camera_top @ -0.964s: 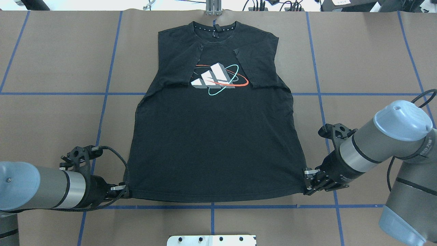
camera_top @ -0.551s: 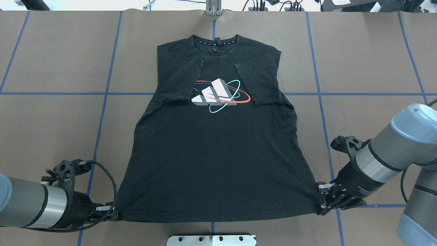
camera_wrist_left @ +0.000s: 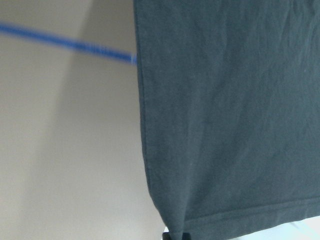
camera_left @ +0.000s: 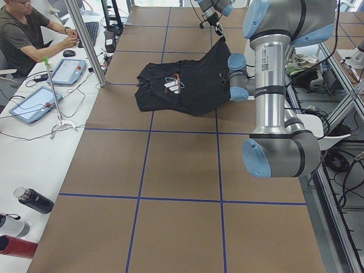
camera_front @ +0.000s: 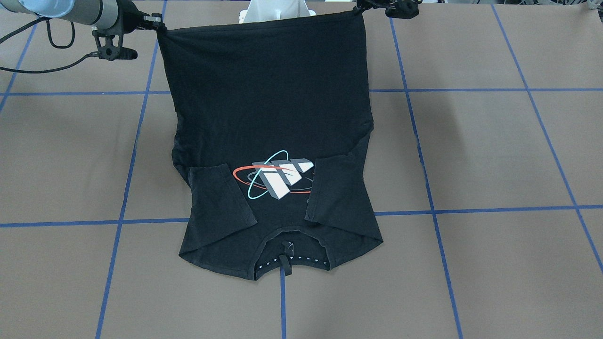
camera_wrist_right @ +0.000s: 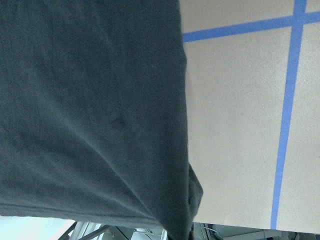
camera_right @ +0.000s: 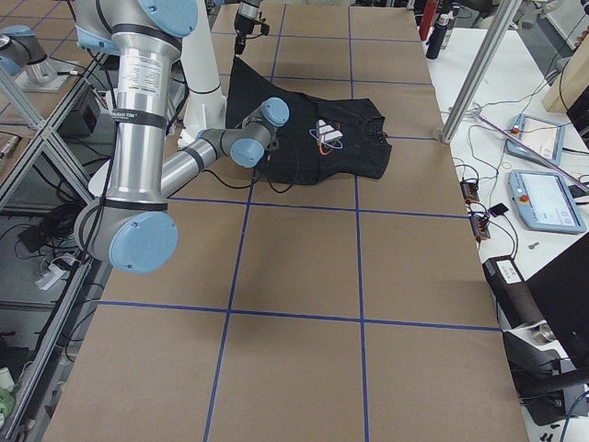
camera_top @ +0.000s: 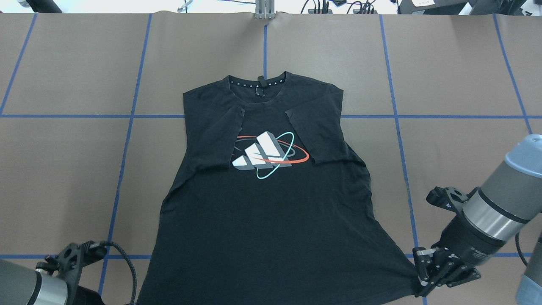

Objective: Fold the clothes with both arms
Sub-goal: 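Lift both hem corners and carry them away from the robot over the shirt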

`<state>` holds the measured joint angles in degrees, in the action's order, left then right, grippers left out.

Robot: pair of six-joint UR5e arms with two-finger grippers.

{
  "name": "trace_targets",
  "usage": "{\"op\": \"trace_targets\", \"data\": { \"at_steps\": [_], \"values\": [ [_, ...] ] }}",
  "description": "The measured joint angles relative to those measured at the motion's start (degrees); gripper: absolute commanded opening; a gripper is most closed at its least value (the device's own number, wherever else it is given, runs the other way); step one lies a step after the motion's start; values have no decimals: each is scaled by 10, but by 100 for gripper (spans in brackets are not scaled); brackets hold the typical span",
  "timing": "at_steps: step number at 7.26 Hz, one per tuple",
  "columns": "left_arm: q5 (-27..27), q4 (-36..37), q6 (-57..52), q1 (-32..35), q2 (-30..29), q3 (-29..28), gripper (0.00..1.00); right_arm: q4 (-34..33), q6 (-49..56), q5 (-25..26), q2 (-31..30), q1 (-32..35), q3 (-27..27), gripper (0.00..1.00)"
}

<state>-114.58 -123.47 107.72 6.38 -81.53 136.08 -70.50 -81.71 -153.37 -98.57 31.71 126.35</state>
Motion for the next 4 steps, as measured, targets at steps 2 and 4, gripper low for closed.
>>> {"op": "trace_targets", "data": {
  "at_steps": [2, 4],
  "values": [
    [-7, 1, 35, -6, -8, 5, 0, 25, -25, -14, -6, 2, -4, 0],
    [-44, 1, 33, 59, -11, 4, 0, 68, -32, -17, 0, 39, -31, 0]
  ]
}}
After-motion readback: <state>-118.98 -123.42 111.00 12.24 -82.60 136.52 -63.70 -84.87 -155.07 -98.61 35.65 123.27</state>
